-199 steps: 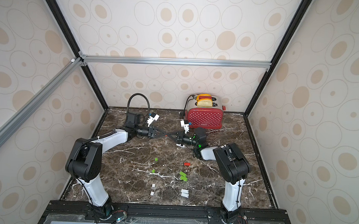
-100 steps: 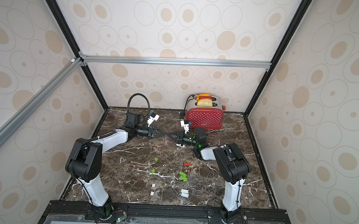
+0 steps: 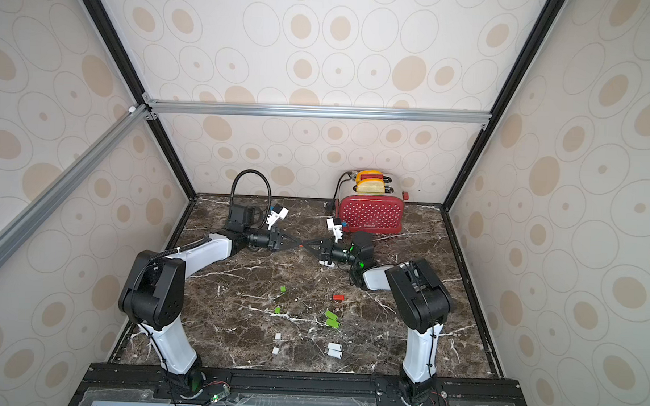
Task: Close the usb drive cover
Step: Pick up the cover from the center of the board.
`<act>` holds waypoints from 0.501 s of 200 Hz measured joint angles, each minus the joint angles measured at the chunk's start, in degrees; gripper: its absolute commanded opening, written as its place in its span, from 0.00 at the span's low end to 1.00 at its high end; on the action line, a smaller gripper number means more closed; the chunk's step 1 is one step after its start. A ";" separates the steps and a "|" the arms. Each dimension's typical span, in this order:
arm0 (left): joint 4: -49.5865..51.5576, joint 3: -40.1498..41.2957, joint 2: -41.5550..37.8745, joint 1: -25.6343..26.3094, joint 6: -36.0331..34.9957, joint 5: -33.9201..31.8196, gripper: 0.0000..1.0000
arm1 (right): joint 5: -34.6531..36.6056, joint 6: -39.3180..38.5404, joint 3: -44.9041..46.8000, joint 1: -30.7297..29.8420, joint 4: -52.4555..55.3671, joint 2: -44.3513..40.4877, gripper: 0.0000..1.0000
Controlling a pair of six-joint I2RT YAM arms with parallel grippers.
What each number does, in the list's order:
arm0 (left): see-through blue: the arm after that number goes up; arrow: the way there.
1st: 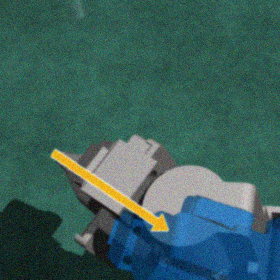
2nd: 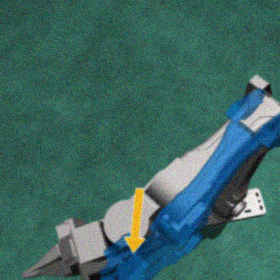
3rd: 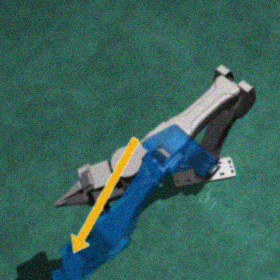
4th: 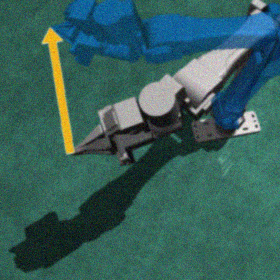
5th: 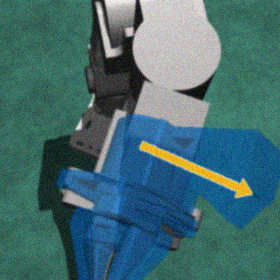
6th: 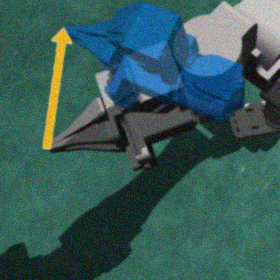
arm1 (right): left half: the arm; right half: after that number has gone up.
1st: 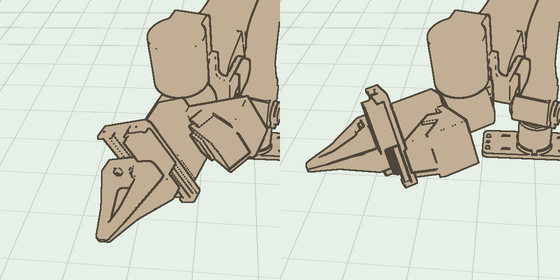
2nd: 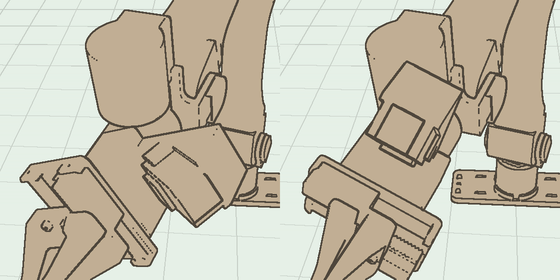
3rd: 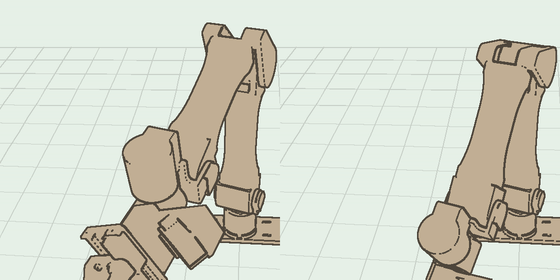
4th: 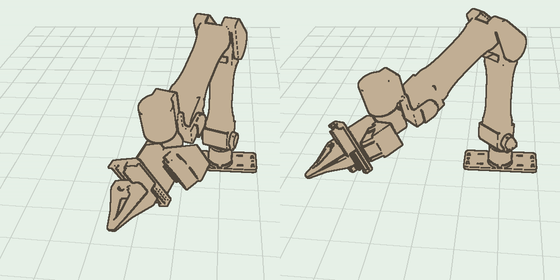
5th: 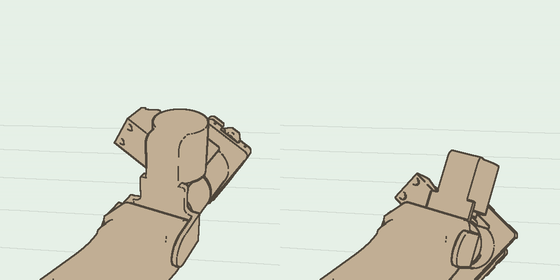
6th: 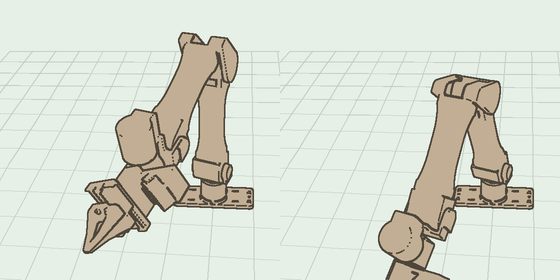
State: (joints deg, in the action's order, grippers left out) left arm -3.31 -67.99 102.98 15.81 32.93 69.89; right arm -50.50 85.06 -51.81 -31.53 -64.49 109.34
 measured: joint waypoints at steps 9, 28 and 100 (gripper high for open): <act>0.00 0.00 0.00 0.00 -0.02 0.02 0.01 | 0.02 0.04 0.02 0.00 0.00 0.00 0.19; 0.04 0.00 0.00 0.20 -0.26 0.35 0.01 | 0.24 0.39 0.00 -0.02 0.04 0.00 0.33; 3.21 0.02 -0.07 0.66 -3.23 1.03 0.02 | -0.09 -2.51 2.82 1.62 2.86 -1.99 0.54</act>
State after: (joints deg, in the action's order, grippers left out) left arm -0.10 -67.96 102.91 16.47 29.69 70.91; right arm -50.59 82.54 -48.99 -29.91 -61.63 107.35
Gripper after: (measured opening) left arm 0.086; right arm 0.510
